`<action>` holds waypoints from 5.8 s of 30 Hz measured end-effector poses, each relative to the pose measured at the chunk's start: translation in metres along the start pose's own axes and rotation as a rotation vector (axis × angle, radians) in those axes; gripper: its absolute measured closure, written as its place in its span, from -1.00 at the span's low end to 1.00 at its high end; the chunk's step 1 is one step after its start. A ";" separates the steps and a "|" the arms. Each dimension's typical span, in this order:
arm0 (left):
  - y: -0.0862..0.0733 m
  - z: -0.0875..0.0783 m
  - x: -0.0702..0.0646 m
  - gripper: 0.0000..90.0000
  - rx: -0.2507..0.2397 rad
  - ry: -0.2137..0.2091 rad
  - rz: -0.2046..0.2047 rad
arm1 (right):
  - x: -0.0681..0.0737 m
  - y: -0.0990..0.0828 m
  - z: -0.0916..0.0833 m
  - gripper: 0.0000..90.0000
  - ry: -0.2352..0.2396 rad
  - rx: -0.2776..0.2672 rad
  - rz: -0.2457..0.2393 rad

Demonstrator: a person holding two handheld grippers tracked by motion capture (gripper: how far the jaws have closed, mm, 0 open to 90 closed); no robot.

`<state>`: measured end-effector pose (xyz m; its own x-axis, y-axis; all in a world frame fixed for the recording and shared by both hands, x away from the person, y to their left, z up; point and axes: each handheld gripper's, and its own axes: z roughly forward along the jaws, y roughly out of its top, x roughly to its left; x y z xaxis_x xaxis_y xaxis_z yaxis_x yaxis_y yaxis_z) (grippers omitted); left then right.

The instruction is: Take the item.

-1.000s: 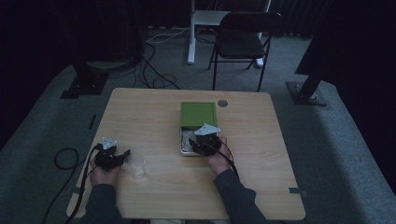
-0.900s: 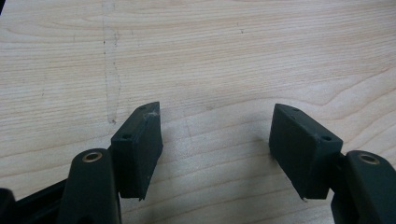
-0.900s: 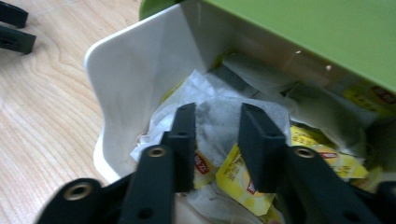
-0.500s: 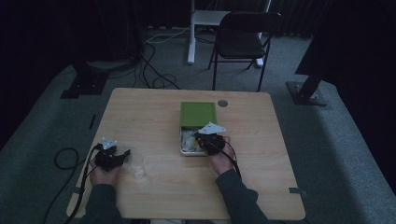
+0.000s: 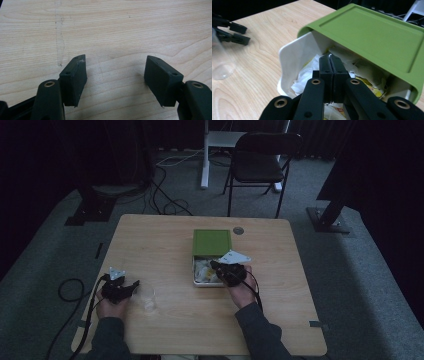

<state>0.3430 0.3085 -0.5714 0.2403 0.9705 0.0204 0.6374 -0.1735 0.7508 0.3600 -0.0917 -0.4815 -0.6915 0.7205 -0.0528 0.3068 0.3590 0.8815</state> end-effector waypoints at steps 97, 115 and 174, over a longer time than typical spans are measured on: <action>0.000 0.000 0.000 -0.21 0.002 -0.001 0.004 | 0.087 0.049 0.003 0.99 0.250 -0.078 -0.159; 0.000 0.000 0.000 -0.21 0.003 -0.002 0.003 | 0.101 0.057 0.012 0.99 0.282 -0.082 -0.181; 0.000 0.000 0.000 -0.21 0.002 -0.002 0.004 | 0.157 0.073 0.044 0.99 0.409 -0.060 -0.245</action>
<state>0.3436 0.3086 -0.5713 0.2441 0.9695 0.0219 0.6380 -0.1776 0.7493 0.3028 0.0739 -0.4457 -0.9430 0.3220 -0.0836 0.0728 0.4450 0.8926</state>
